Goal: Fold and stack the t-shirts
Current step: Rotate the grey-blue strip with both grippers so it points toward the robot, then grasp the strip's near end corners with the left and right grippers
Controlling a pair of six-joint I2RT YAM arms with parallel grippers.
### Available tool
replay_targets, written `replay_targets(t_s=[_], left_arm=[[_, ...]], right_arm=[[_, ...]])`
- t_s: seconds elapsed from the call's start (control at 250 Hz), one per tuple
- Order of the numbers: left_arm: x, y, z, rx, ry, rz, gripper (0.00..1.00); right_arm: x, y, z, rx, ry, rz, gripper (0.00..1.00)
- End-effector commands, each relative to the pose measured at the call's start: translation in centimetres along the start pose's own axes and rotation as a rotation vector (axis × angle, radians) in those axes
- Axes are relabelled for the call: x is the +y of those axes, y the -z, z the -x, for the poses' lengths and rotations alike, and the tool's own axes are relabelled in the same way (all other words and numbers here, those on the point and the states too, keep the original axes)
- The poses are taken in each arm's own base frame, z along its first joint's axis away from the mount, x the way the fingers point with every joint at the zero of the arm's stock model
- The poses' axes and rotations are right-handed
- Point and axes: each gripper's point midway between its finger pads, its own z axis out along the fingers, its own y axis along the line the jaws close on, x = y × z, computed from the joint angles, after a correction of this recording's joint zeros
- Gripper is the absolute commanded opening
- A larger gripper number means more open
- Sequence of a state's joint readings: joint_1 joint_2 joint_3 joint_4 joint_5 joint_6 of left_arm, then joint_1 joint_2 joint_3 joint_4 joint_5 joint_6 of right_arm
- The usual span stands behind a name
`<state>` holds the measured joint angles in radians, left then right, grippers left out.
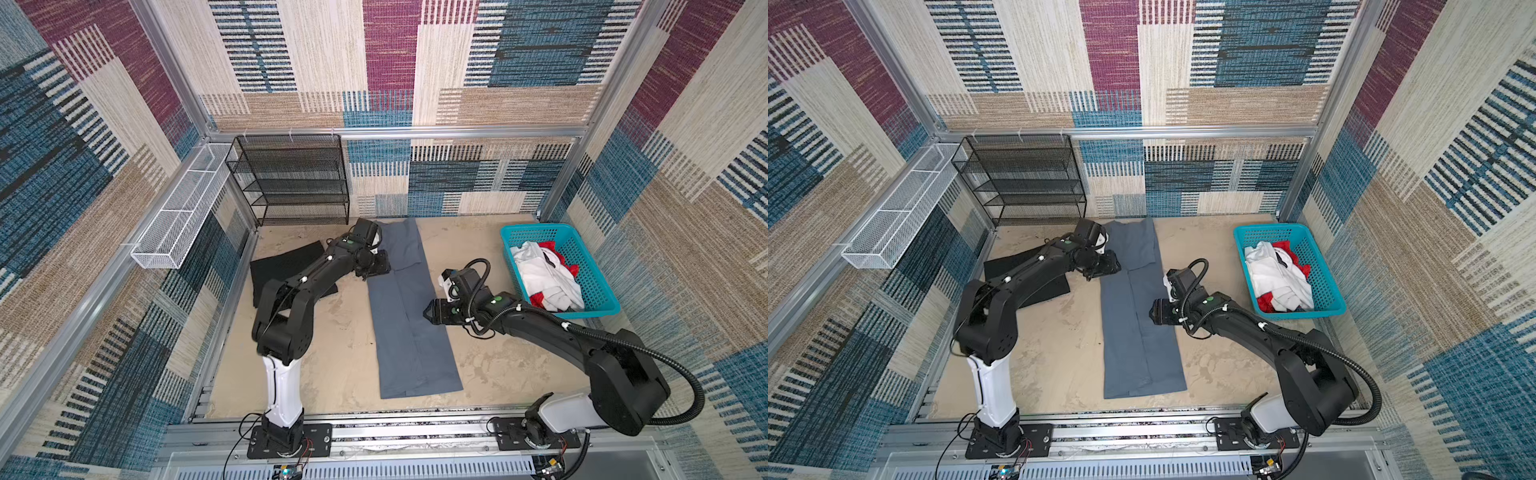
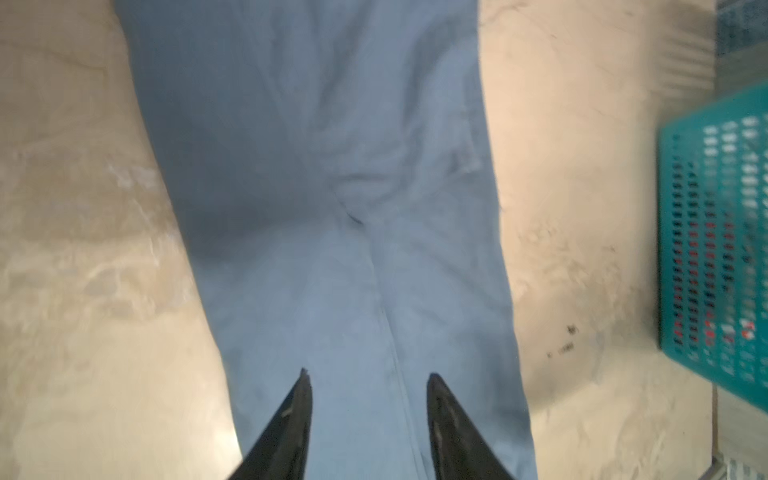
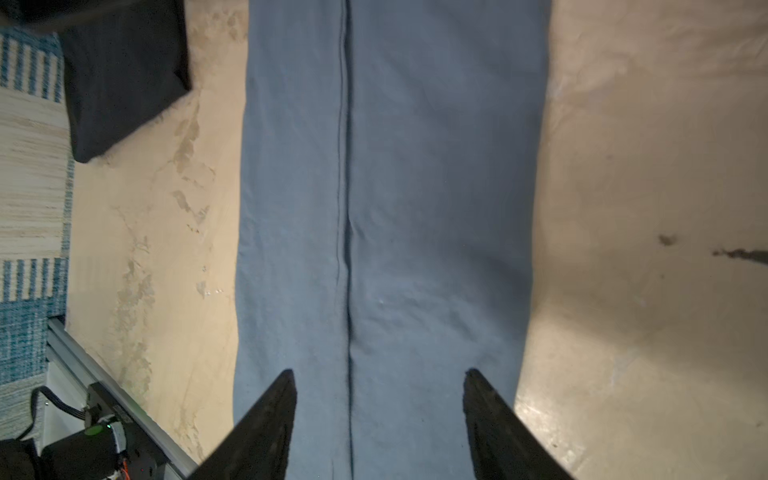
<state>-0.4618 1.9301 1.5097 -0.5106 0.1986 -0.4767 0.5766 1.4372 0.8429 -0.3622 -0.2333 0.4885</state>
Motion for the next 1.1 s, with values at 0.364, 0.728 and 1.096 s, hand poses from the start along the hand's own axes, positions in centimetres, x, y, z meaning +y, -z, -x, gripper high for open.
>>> replay_targets(t_s=[0.364, 0.728, 1.096], left_arm=[[2.5, -3.2, -6.0, 0.078, -0.014, 0.221, 0.46], [4.5, -5.5, -5.9, 0.141, -0.051, 0.303, 0.47], [3.8, -3.1, -3.5, 0.136, -0.027, 0.282, 0.47]], right_arm=[[-1.4, -2.0, -6.3, 0.075, -0.053, 0.118, 0.62], [-0.7, -2.7, -7.8, 0.123, -0.059, 0.159, 0.61], [-0.2, -1.1, -2.8, -0.001, -0.022, 0.051, 0.63]])
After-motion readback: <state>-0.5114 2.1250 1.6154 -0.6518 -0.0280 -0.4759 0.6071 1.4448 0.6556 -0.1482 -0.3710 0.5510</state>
